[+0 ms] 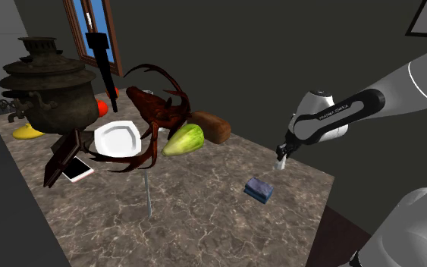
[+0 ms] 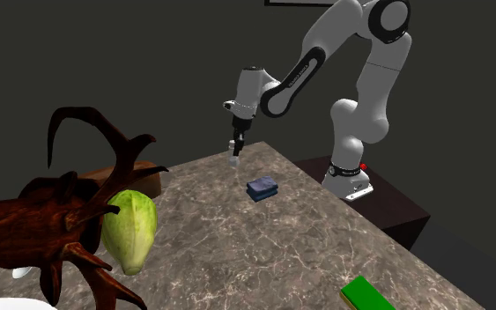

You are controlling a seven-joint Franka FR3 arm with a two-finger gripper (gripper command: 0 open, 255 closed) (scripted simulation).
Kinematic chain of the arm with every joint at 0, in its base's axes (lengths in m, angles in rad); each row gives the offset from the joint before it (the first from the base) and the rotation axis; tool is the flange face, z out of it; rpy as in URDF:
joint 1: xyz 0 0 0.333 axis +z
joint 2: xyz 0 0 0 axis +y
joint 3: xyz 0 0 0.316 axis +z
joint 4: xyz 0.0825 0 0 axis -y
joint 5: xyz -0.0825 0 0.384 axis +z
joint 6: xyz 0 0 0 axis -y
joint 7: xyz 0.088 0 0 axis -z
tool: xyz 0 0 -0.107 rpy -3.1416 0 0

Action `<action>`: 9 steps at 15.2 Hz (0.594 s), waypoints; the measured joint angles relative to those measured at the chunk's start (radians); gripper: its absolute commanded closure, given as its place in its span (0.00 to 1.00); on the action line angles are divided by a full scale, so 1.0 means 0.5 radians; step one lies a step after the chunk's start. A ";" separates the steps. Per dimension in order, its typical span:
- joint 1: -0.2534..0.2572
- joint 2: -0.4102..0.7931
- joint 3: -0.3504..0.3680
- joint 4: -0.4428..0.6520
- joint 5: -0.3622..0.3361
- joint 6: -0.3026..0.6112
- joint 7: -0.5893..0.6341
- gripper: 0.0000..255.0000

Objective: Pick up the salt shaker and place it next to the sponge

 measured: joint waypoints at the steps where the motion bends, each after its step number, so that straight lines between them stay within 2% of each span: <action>1: 0.000 0.000 0.000 0.000 0.000 0.000 0.000 1.00; 5: 0.000 0.000 0.000 0.000 0.000 0.000 0.000 1.00; 9: -0.010 -0.073 0.013 0.027 -0.018 -0.099 0.014 1.00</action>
